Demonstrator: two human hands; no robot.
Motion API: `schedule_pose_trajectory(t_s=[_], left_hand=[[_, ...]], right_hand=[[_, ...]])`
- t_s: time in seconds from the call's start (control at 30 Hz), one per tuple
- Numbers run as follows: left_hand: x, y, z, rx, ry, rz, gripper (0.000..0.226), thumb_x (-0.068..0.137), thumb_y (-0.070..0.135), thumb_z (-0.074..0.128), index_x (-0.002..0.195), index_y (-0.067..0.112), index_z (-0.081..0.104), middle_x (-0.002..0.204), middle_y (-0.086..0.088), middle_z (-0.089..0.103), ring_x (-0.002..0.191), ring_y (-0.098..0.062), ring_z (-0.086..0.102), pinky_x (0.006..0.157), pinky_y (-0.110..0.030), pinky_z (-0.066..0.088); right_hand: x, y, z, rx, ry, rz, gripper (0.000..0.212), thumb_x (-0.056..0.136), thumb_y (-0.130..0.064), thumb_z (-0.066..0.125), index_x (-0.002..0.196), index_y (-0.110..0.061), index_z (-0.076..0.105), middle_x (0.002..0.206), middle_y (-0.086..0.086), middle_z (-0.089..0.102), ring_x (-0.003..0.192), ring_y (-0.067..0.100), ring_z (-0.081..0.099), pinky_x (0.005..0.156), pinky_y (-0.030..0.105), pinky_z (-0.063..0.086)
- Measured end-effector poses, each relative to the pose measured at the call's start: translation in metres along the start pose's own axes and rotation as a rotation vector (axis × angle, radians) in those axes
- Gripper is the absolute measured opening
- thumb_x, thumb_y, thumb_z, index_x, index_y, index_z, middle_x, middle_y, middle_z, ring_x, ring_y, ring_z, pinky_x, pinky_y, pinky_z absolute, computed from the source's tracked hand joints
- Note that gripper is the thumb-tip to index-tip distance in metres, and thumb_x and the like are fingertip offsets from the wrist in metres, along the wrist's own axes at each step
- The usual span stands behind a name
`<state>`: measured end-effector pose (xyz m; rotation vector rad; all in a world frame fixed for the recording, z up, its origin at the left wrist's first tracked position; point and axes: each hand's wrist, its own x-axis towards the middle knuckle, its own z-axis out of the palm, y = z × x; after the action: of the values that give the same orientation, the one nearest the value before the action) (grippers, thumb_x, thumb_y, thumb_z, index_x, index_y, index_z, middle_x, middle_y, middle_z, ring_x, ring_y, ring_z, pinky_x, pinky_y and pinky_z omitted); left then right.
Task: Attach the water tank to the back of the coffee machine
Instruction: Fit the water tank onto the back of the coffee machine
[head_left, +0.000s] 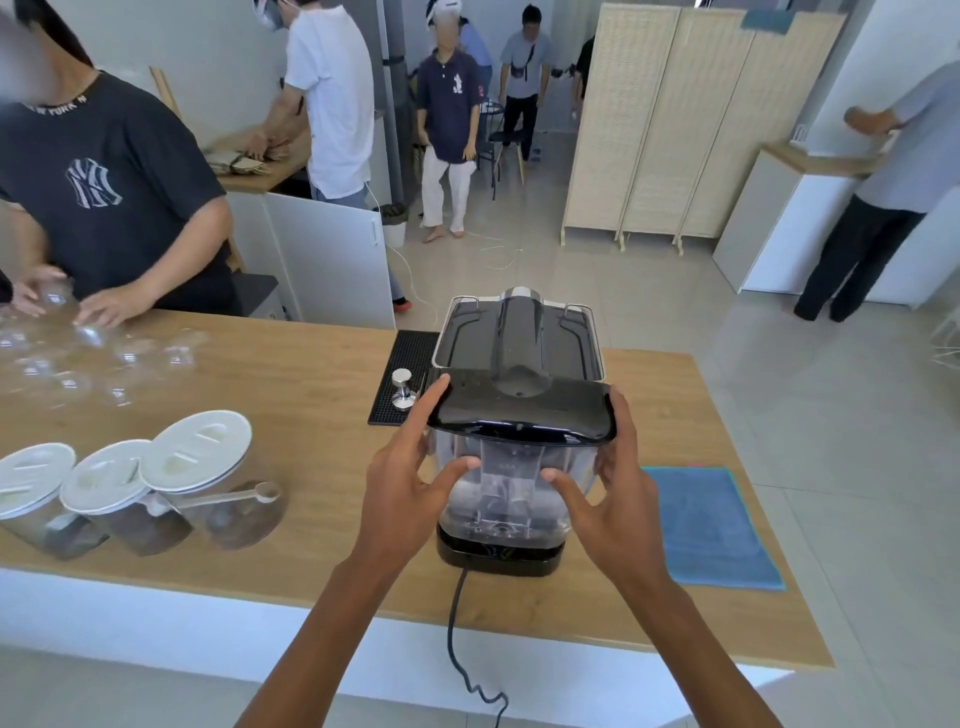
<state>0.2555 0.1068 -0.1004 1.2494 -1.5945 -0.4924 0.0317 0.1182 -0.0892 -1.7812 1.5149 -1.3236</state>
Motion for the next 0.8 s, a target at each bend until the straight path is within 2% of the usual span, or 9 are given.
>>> schedule_pose_trajectory(t_s=[0.1, 0.2, 0.27, 0.4, 0.47, 0.53, 0.6, 0.7, 0.8], left_hand=[[-0.002, -0.004, 0.002, -0.010, -0.002, -0.003, 0.078, 0.086, 0.034, 0.072, 0.154, 0.036, 0.032, 0.132, 0.051, 0.042, 0.099, 0.005, 0.047, 0.092, -0.012, 0.041], [-0.007, -0.009, 0.005, -0.029, -0.020, -0.014, 0.077, 0.086, 0.036, 0.072, 0.153, 0.039, 0.032, 0.142, 0.042, 0.040, 0.104, 0.015, 0.049, 0.093, -0.006, 0.038], [-0.012, -0.015, 0.008, -0.034, -0.033, -0.031, 0.077, 0.087, 0.035, 0.072, 0.152, 0.040, 0.032, 0.140, 0.041, 0.043, 0.108, 0.011, 0.051, 0.093, -0.005, 0.037], [-0.016, -0.022, 0.009, -0.009, -0.032, -0.043, 0.076, 0.089, 0.040, 0.071, 0.153, 0.041, 0.030, 0.120, 0.044, 0.051, 0.091, 0.004, 0.047, 0.084, -0.005, 0.039], [-0.015, -0.022, 0.009, -0.008, -0.029, -0.034, 0.075, 0.088, 0.047, 0.068, 0.152, 0.042, 0.029, 0.121, 0.050, 0.048, 0.090, 0.008, 0.047, 0.083, -0.003, 0.038], [-0.016, -0.022, 0.009, -0.004, -0.027, -0.035, 0.076, 0.088, 0.046, 0.068, 0.152, 0.041, 0.028, 0.120, 0.054, 0.046, 0.090, 0.009, 0.048, 0.083, -0.001, 0.037], [-0.017, -0.023, 0.010, 0.013, -0.027, -0.040, 0.078, 0.086, 0.047, 0.066, 0.153, 0.041, 0.026, 0.108, 0.038, 0.058, 0.085, 0.002, 0.050, 0.079, -0.004, 0.041], [-0.018, -0.025, 0.011, 0.038, -0.027, -0.045, 0.080, 0.087, 0.047, 0.066, 0.155, 0.039, 0.024, 0.101, 0.022, 0.058, 0.081, -0.006, 0.057, 0.077, -0.003, 0.042], [-0.020, -0.023, 0.011, 0.035, -0.029, -0.027, 0.082, 0.088, 0.041, 0.068, 0.155, 0.040, 0.021, 0.130, 0.030, 0.055, 0.078, -0.005, 0.056, 0.079, 0.002, 0.037]], right_hand=[[-0.003, 0.004, 0.005, -0.008, 0.030, 0.005, 0.099, 0.080, -0.051, 0.072, 0.155, -0.048, 0.007, 0.144, -0.009, 0.057, 0.124, 0.014, 0.060, 0.102, 0.045, 0.051], [-0.009, 0.012, 0.011, -0.048, 0.037, 0.019, 0.098, 0.080, -0.051, 0.070, 0.156, -0.045, 0.008, 0.123, 0.003, 0.070, 0.097, 0.027, 0.069, 0.084, 0.046, 0.058], [-0.015, 0.016, 0.016, -0.062, 0.027, 0.040, 0.097, 0.081, -0.046, 0.071, 0.157, -0.041, 0.011, 0.118, -0.003, 0.071, 0.090, 0.029, 0.068, 0.078, 0.042, 0.057], [-0.016, 0.020, 0.021, -0.026, 0.029, 0.069, 0.096, 0.081, -0.042, 0.070, 0.158, -0.029, 0.013, 0.150, -0.001, 0.050, 0.096, -0.026, 0.054, 0.073, -0.004, 0.042], [-0.015, 0.021, 0.021, -0.016, 0.025, 0.069, 0.096, 0.082, -0.040, 0.071, 0.158, -0.029, 0.012, 0.157, 0.002, 0.041, 0.099, -0.035, 0.044, 0.073, -0.009, 0.034], [-0.015, 0.021, 0.020, -0.010, 0.023, 0.076, 0.097, 0.084, -0.034, 0.074, 0.158, -0.030, 0.012, 0.154, -0.002, 0.044, 0.102, -0.022, 0.053, 0.070, -0.006, 0.038], [-0.017, 0.020, 0.020, -0.017, 0.019, 0.083, 0.097, 0.084, -0.033, 0.075, 0.158, -0.032, 0.011, 0.149, -0.008, 0.047, 0.103, -0.009, 0.057, 0.070, 0.000, 0.044], [-0.016, 0.021, 0.019, -0.018, 0.010, 0.076, 0.097, 0.084, -0.041, 0.072, 0.157, -0.038, 0.009, 0.157, -0.003, 0.040, 0.101, -0.026, 0.053, 0.076, -0.005, 0.040], [-0.017, 0.021, 0.017, -0.010, -0.001, 0.072, 0.097, 0.079, -0.057, 0.066, 0.153, -0.053, 0.003, 0.160, -0.007, 0.035, 0.138, 0.007, 0.047, 0.108, 0.027, 0.045]])
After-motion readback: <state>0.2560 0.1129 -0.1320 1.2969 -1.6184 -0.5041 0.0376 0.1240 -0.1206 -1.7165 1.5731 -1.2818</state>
